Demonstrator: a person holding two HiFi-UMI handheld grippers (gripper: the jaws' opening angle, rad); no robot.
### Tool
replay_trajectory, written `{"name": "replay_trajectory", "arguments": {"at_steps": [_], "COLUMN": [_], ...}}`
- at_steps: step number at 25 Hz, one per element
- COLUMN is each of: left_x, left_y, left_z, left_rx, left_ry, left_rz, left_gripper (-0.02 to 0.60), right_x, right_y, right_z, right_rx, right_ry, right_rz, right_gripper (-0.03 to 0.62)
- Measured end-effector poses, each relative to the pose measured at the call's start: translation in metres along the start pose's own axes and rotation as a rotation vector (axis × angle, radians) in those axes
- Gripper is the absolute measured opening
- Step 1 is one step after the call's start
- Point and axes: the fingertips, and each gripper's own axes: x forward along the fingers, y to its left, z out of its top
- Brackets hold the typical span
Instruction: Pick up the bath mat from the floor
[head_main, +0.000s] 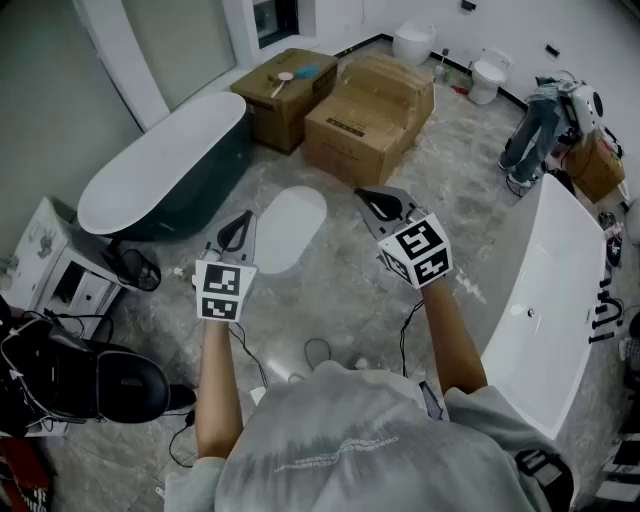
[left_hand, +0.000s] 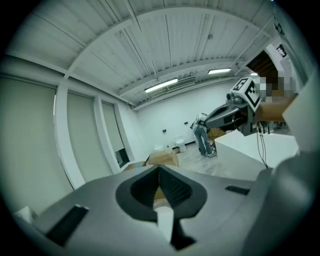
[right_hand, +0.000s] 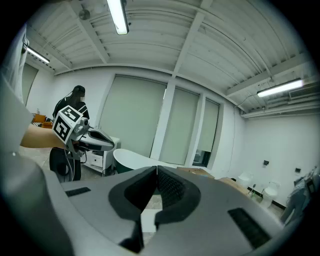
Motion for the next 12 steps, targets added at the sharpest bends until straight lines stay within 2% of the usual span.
{"name": "replay_trajectory", "arguments": {"at_steps": [12], "left_x": [0.027], "left_y": [-0.028], "left_z": [0.012], "left_rx": [0.007], "left_ry": [0.033], "left_rz": [0.013], "left_gripper": [0.017], "right_x": [-0.012], "right_y": [-0.038], "right_z": [-0.025], "right_rx": [-0.009], "right_ry": [0.022], "right_rz": [0.007], "right_gripper": [0.017]}}
